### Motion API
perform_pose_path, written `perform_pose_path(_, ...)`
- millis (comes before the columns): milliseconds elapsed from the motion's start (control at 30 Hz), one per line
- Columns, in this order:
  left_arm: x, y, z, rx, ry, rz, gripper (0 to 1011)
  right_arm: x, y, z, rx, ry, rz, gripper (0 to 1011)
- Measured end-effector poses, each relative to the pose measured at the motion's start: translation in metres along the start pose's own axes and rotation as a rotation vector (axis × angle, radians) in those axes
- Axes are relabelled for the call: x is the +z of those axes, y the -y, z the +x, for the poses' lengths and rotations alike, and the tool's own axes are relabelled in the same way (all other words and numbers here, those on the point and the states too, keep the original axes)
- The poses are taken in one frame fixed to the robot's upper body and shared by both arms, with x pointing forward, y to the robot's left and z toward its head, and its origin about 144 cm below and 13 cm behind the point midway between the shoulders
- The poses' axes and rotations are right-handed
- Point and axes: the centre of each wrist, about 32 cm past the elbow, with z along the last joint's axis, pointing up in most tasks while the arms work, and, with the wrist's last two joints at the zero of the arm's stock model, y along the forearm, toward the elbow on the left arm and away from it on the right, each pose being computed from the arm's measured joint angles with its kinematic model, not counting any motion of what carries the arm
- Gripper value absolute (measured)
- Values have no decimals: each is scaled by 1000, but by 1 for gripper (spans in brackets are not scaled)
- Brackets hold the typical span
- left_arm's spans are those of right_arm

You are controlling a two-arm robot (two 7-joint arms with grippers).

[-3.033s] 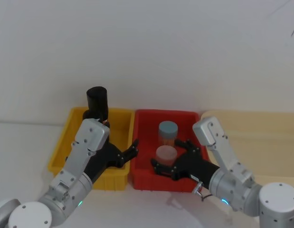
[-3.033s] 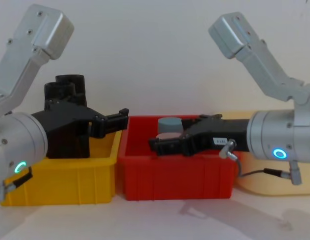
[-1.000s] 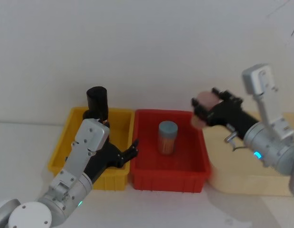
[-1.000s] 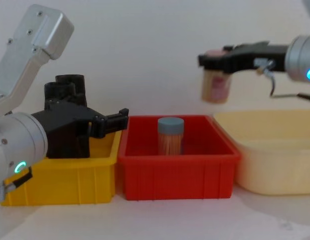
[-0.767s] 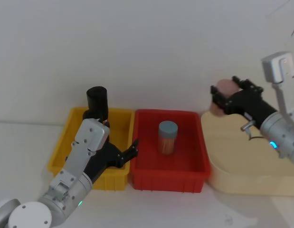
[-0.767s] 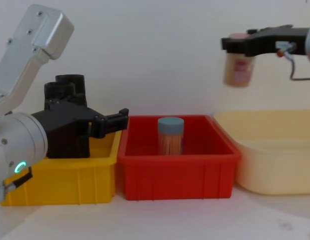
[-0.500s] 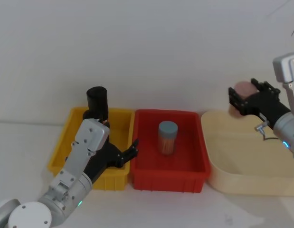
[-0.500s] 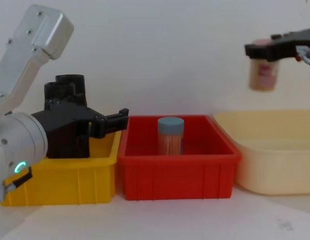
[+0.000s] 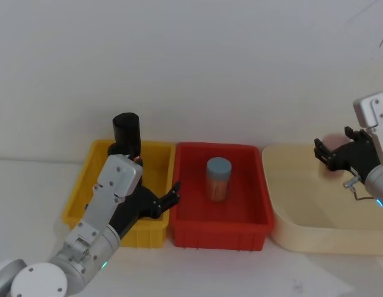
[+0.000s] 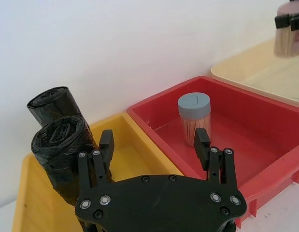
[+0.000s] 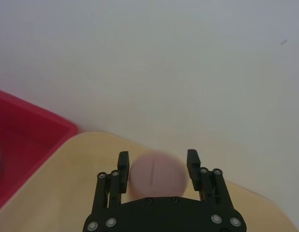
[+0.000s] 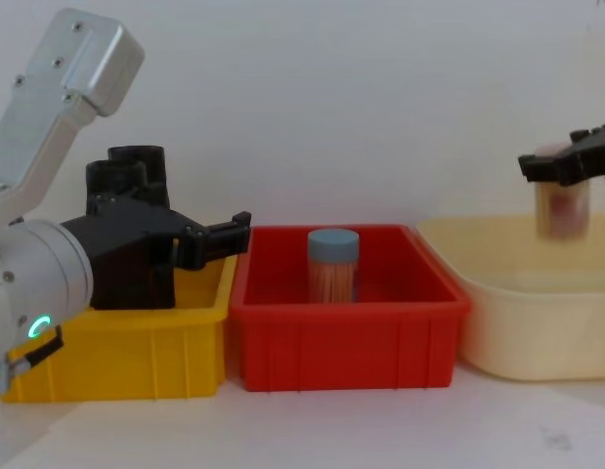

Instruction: Pick up the garbage bag with the one hand and transfer it to the other hand.

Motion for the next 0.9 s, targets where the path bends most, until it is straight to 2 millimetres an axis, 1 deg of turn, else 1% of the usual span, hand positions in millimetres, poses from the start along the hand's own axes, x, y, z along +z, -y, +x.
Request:
perform_pose_path(33, 0, 0, 0, 0, 0, 0, 1000, -1, 0, 0, -2, 2, -4, 712)
perform_pose_path(67, 0, 0, 0, 0, 0, 0, 1000, -3, -1, 1, -6, 5, -11, 767)
perform_pose_path(167, 0, 0, 0, 0, 0, 0, 1000, -5, -2, 1, -11, 9, -21, 847)
perform_pose_path(400, 0, 0, 0, 0, 0, 0, 1000, -10, -3, 1, -21, 18, -40, 1001)
perform_pose_path(900, 0, 0, 0, 0, 0, 0, 1000, -15, -4, 2, -30, 26, -60, 999)
